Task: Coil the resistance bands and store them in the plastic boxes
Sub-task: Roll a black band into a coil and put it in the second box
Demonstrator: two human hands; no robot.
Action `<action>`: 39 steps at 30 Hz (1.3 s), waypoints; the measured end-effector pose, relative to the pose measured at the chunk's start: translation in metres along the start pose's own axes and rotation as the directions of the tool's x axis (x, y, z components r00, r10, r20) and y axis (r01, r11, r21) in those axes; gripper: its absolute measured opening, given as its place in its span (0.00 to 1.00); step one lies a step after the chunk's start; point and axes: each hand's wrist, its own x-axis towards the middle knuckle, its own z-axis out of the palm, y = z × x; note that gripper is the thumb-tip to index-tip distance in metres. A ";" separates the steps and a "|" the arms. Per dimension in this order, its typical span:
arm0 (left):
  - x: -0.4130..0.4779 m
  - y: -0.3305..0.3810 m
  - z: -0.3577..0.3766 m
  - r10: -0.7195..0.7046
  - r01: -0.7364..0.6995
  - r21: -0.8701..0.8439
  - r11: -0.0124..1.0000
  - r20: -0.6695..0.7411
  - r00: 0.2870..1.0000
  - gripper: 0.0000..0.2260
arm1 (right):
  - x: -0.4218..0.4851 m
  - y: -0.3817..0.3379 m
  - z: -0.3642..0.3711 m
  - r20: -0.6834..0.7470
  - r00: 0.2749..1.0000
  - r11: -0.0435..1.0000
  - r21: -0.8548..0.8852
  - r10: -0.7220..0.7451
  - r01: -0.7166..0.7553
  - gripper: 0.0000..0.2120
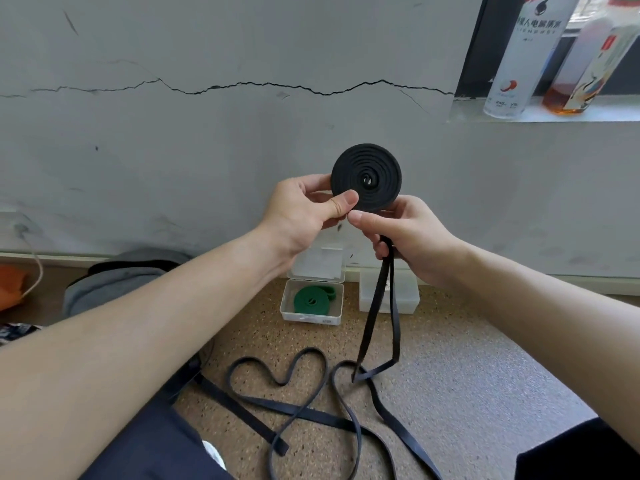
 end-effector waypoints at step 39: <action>0.004 0.016 -0.020 0.197 -0.245 0.377 0.893 0.162 0.967 0.09 | 0.000 -0.008 -0.017 0.033 0.999 0.975 -0.221 -0.018 0.024 0.07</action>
